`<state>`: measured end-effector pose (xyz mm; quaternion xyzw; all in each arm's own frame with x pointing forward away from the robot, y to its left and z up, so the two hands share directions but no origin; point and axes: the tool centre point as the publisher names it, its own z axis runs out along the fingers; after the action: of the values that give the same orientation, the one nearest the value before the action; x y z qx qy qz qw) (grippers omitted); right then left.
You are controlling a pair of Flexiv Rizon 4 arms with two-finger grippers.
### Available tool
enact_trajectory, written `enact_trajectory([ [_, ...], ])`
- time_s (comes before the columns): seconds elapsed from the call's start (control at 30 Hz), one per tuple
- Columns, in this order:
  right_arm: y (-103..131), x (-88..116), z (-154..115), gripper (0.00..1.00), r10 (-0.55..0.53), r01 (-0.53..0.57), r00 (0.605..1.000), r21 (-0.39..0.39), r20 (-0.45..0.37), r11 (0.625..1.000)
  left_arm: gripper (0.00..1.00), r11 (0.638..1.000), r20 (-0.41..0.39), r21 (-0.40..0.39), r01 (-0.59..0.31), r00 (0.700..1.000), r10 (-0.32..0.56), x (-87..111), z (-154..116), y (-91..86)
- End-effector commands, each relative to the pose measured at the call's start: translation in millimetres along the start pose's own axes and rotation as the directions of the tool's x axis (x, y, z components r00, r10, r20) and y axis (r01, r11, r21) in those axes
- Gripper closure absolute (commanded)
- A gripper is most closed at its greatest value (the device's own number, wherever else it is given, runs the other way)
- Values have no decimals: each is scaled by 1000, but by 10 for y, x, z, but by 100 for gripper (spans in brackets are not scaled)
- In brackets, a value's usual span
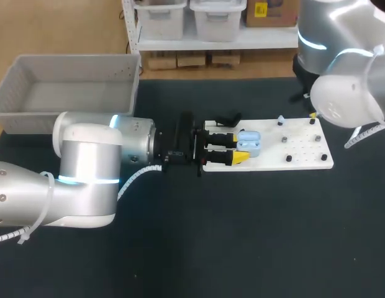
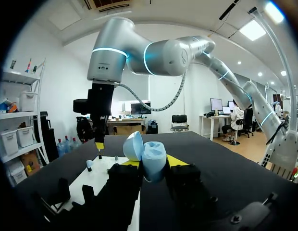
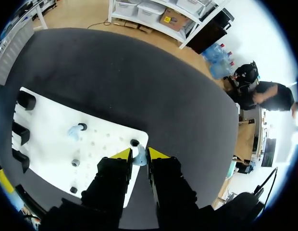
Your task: Pick up each earbud case from the left stands, insert the matching earbuds, close the lid, and place the case in the box.
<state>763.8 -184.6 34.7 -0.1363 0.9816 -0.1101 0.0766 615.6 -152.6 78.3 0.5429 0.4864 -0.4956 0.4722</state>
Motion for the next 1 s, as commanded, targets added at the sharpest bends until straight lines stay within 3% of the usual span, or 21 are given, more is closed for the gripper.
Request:
enact_trajectory([
  [0.03, -91, 169, -268, 100, 34, -34, 999, -8, -9, 999, 100, 1000, 4, -6, -4, 1000, 4, 10, -1, -15],
  [0.17, -172, 232, -379, 100, 101, -110, 984, -53, -148, 992, 100, 1000, 4, -6, -4, 1000, 4, 10, -1, -15],
  [0.27, -252, 278, -473, 100, 143, -168, 972, -124, -188, 978, 100, 1000, 4, -6, -4, 1000, 4, 10, -1, -15],
  [0.37, -309, 332, -578, 100, 161, -194, 968, -164, -195, 967, 100, 1000, 4, -6, -4, 1000, 4, 10, -1, -15],
  [1.0, -309, 332, -578, 100, 161, -194, 968, -164, -195, 967, 100, 1000, 4, -6, -4, 1000, 4, 10, -1, -15],
])
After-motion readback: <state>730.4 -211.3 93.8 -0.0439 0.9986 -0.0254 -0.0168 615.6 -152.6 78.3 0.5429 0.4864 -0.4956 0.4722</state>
